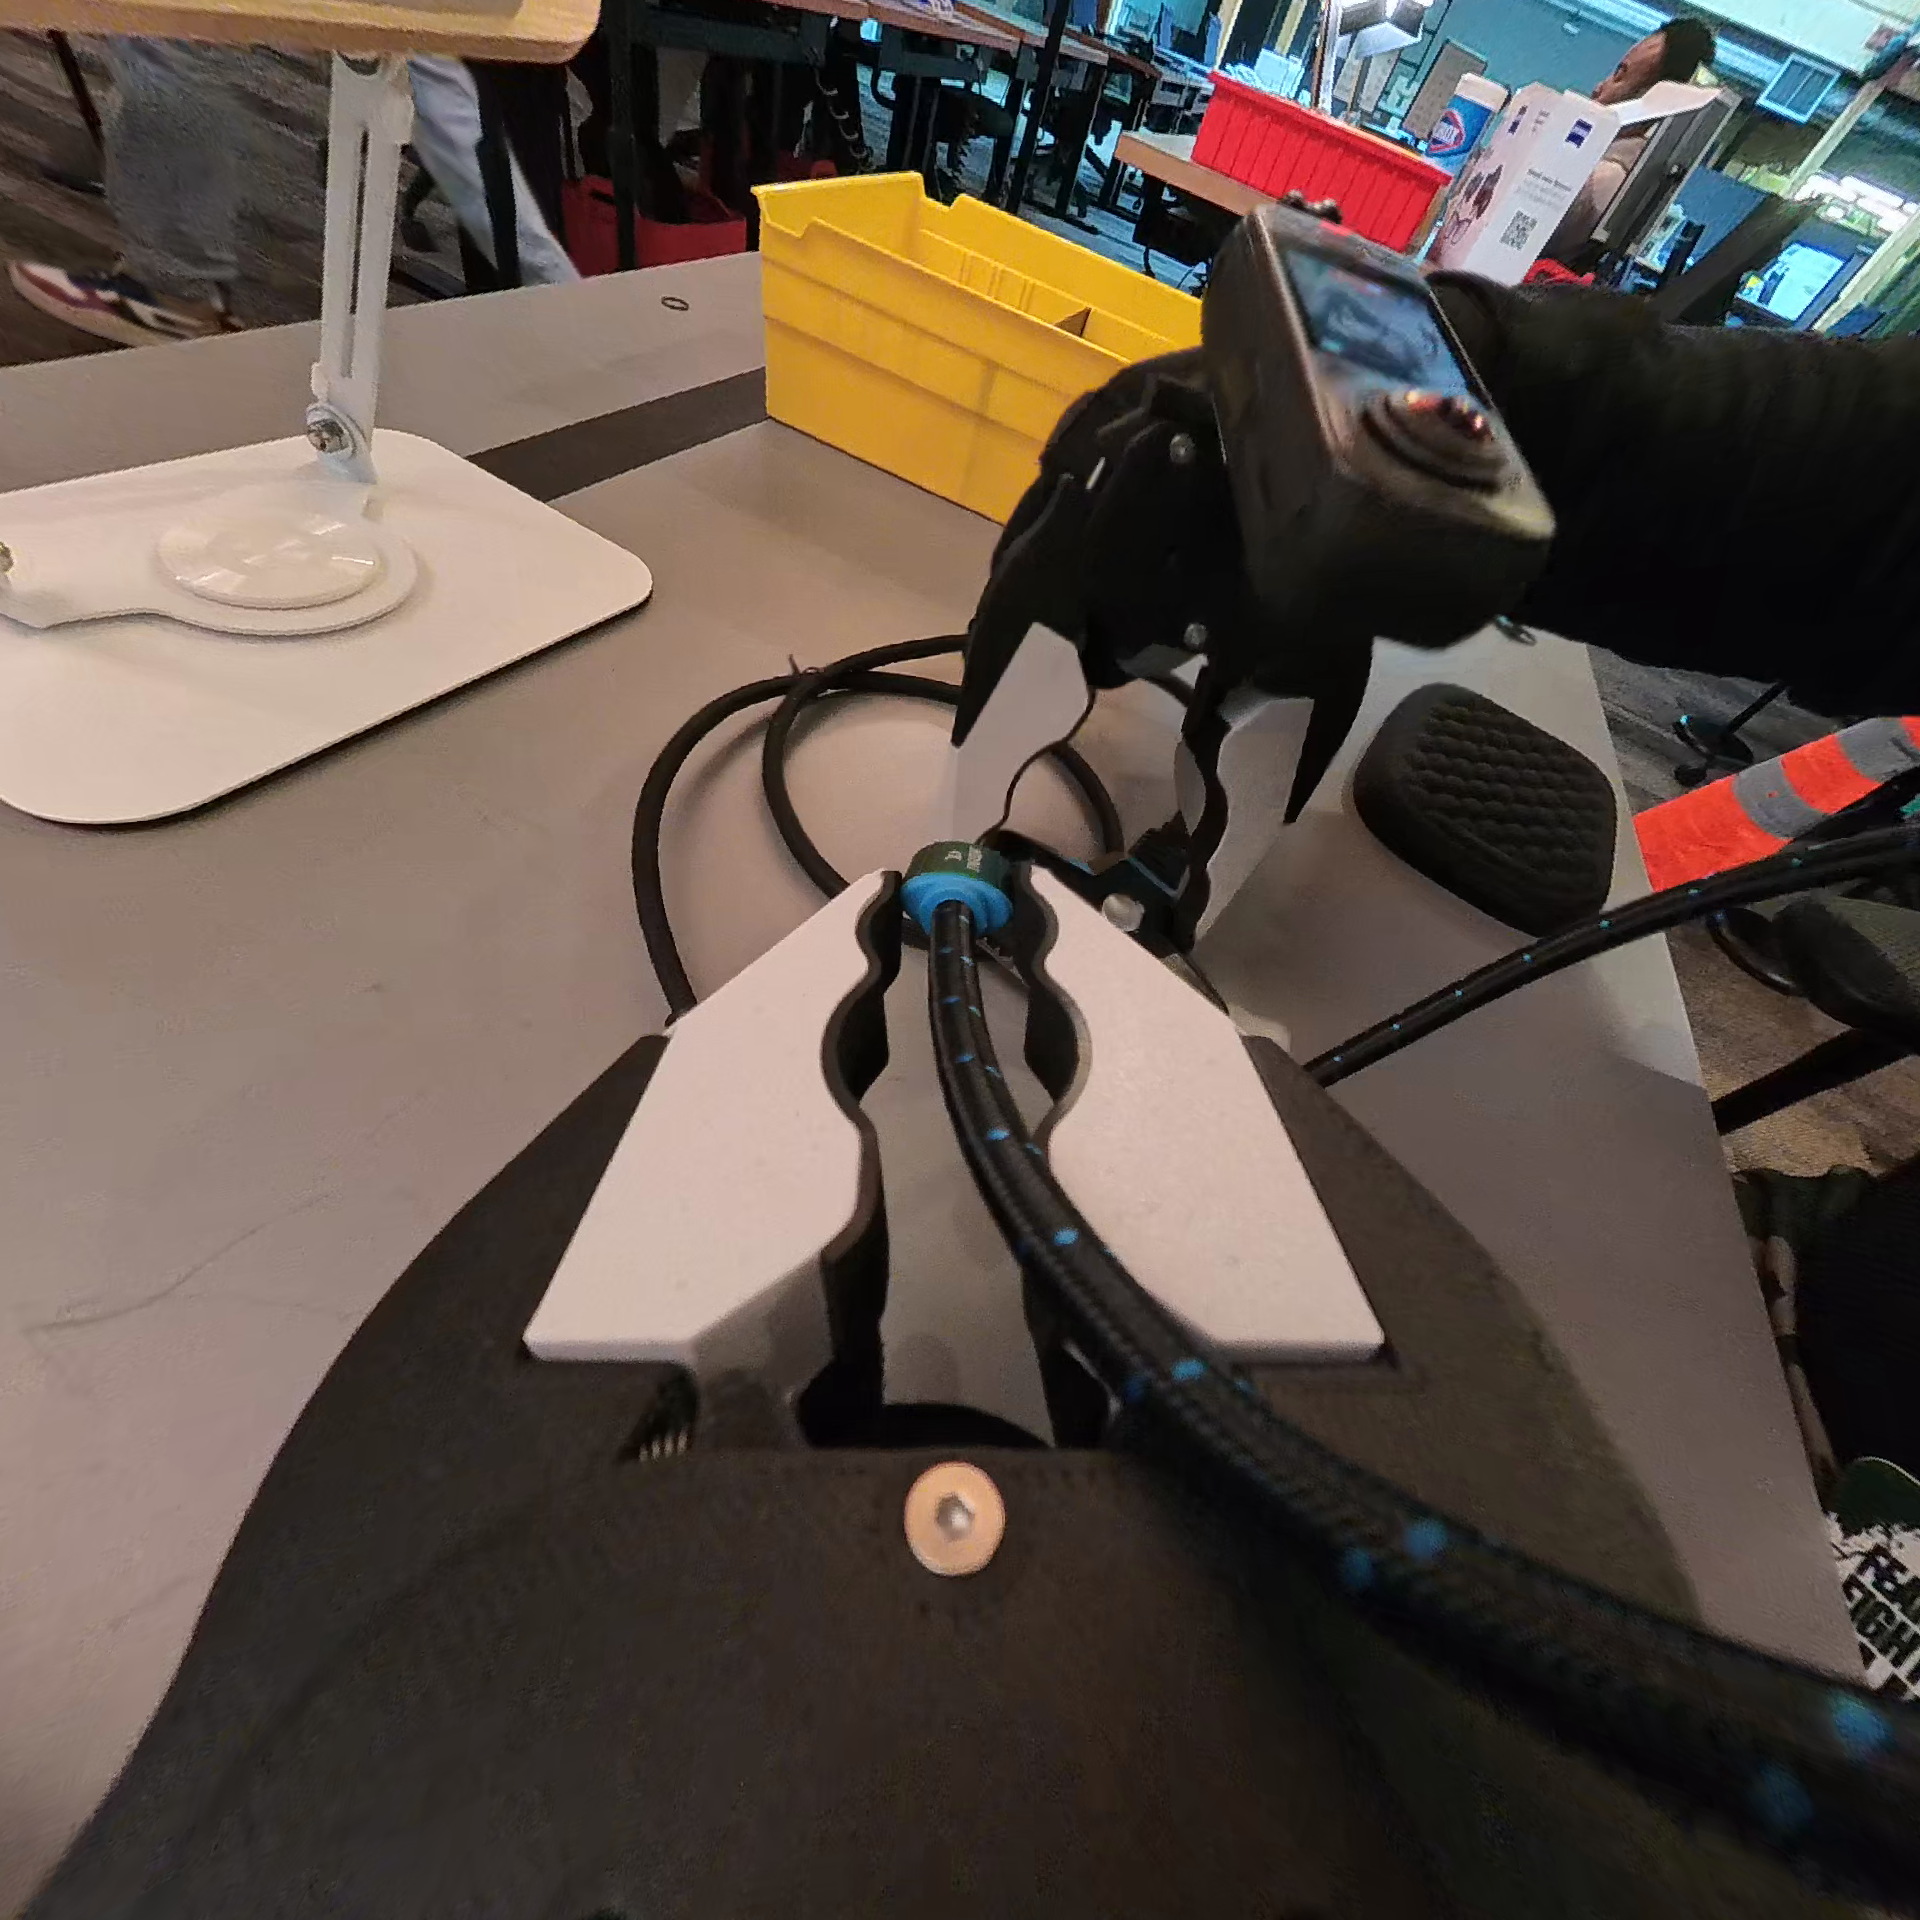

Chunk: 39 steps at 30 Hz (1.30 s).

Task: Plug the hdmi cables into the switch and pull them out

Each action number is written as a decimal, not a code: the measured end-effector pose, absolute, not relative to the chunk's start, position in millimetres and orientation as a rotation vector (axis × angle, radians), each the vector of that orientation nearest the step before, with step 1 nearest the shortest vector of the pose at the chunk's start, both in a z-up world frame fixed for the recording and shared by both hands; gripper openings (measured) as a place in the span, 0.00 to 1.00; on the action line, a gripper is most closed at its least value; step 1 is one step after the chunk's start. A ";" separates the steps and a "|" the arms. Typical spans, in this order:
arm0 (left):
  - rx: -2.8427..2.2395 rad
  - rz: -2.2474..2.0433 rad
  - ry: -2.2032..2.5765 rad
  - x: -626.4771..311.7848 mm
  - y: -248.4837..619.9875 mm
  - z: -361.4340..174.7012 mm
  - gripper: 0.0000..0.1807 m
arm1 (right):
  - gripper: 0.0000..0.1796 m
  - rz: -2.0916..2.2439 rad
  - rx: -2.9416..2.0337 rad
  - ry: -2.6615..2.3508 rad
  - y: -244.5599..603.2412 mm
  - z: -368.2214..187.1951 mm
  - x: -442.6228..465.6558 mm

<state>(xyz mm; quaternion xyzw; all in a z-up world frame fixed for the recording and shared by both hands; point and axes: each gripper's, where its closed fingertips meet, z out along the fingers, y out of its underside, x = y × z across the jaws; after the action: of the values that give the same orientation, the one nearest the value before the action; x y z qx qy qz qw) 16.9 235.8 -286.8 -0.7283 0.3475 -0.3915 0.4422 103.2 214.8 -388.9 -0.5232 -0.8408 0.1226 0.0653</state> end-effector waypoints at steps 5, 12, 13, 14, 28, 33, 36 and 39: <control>-1.796 -0.977 0.873 19.2 233.7 -284.1 0.10 | 0.49 0.555 -1.567 -2.406 212.3 -366.7 98.3; -1.802 -0.979 0.882 21.3 232.2 -287.4 0.10 | 0.49 0.641 -1.533 -2.335 208.4 -354.2 98.7; -1.804 -0.979 0.885 21.6 231.7 -288.3 0.10 | 0.49 0.672 -1.522 -2.318 206.5 -350.1 97.0; -1.804 -0.982 0.887 22.0 231.2 -288.5 0.10 | 0.49 0.702 -1.506 -2.301 204.7 -345.4 95.5; -1.563 -1.160 0.925 35.8 205.1 -226.2 0.10 | 0.48 1.117 -1.234 -2.157 181.3 -257.7 85.4; -1.519 -1.209 0.923 40.0 198.0 -213.1 0.10 | 0.48 1.107 -1.196 -2.197 177.0 -252.0 80.9; -1.511 -1.221 0.921 40.7 196.8 -210.4 0.10 | 0.48 1.104 -1.182 -2.212 175.2 -251.2 78.5; -1.534 -1.209 0.922 41.0 198.5 -214.7 0.10 | 0.48 1.096 -1.172 -2.217 174.6 -250.3 76.6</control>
<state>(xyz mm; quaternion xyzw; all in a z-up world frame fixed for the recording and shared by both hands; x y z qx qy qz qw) 41.0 198.5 -214.7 -0.6264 0.3766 -0.4936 0.4713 76.6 174.6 -250.3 -0.4194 -0.7935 0.3924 0.2011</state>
